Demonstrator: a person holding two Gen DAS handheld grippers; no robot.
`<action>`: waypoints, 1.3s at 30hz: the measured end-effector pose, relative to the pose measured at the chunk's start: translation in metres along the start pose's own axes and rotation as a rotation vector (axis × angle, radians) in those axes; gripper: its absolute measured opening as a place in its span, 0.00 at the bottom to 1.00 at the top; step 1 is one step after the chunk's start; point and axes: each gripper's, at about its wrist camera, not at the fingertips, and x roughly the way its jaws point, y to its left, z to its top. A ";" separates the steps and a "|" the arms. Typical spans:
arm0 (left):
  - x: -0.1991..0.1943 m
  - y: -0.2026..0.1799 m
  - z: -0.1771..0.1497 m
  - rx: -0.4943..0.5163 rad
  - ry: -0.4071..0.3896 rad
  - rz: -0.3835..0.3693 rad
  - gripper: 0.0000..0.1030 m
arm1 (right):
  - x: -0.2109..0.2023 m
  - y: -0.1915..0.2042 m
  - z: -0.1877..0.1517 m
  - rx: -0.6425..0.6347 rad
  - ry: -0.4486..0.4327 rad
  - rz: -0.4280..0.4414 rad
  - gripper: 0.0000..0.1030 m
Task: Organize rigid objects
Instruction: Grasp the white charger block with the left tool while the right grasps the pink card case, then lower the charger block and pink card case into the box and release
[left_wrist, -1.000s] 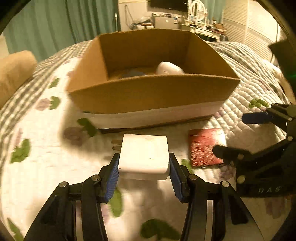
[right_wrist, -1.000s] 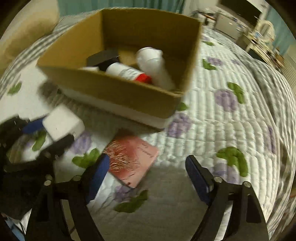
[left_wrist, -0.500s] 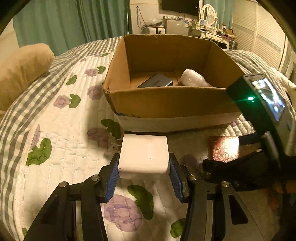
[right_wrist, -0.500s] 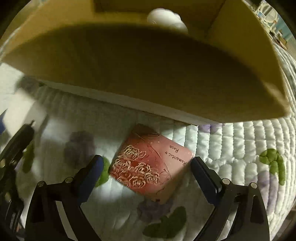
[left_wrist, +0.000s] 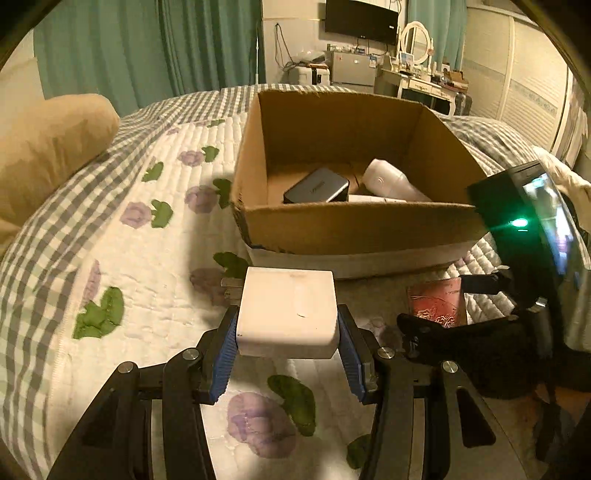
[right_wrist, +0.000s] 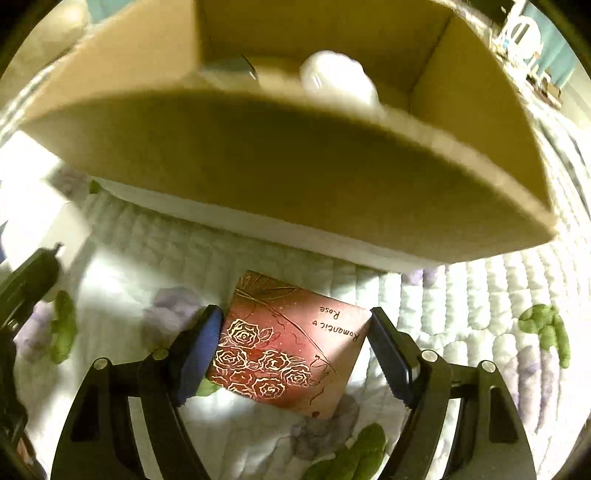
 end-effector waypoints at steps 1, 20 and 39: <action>-0.002 0.002 0.000 -0.001 -0.005 0.002 0.50 | -0.007 0.004 0.000 -0.017 -0.018 0.005 0.76; -0.058 0.012 0.026 -0.001 -0.130 -0.022 0.50 | -0.125 0.006 -0.016 -0.096 -0.291 0.072 0.70; -0.078 -0.012 0.119 0.032 -0.288 -0.007 0.50 | -0.205 -0.038 0.053 -0.033 -0.490 0.031 0.70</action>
